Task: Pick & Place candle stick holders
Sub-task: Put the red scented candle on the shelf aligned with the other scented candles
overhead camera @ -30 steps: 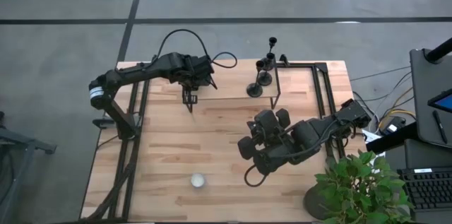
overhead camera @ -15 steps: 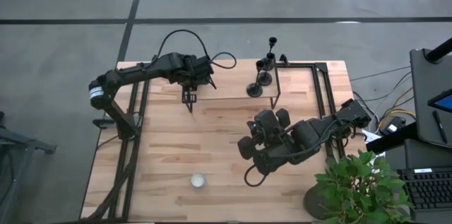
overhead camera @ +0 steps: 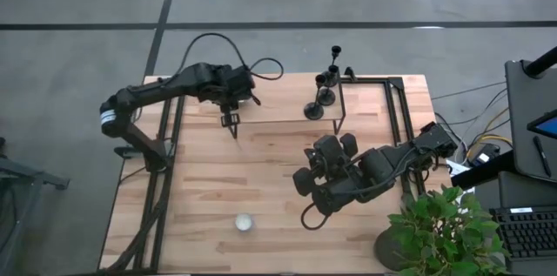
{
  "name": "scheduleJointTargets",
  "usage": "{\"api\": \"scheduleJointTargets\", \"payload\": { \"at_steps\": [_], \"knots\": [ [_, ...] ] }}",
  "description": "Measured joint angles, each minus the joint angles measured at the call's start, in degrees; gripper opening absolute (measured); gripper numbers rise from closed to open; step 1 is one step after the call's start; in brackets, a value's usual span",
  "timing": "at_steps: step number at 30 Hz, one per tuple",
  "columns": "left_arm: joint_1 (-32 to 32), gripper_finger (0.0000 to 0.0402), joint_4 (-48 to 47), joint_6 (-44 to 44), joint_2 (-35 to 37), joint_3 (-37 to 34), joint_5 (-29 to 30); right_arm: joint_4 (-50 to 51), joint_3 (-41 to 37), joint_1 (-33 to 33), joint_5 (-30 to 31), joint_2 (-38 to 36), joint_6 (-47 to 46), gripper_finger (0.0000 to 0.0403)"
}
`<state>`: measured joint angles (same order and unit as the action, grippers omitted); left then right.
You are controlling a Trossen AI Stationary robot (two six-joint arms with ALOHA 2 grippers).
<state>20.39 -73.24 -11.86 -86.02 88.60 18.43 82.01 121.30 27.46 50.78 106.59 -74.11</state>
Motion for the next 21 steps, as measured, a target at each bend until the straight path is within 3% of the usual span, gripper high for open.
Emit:
{"api": "scheduleJointTargets", "payload": {
  "at_steps": [8,14,17,21],
  "knots": [
    [-1.2,0.0083,-0.5,11.2,9.9,0.0,-14.0,0.5,0.0,0.0,0.7,0.0,2.3,0.0008],
    [-2.9,0.0083,5.9,17.8,16.1,-0.4,-24.1,-1.6,-0.5,-0.4,1.8,-2.0,19.6,0.0008],
    [-4.0,0.0083,9.4,19.8,17.9,-0.6,-26.4,-10.3,-3.8,-1.2,1.0,-5.3,27.5,0.0008],
    [-5.4,0.0083,12.4,22.8,19.2,-0.6,-26.9,-37.0,-13.7,-3.9,-11.9,-10.4,43.8,0.0008]
  ]
}}
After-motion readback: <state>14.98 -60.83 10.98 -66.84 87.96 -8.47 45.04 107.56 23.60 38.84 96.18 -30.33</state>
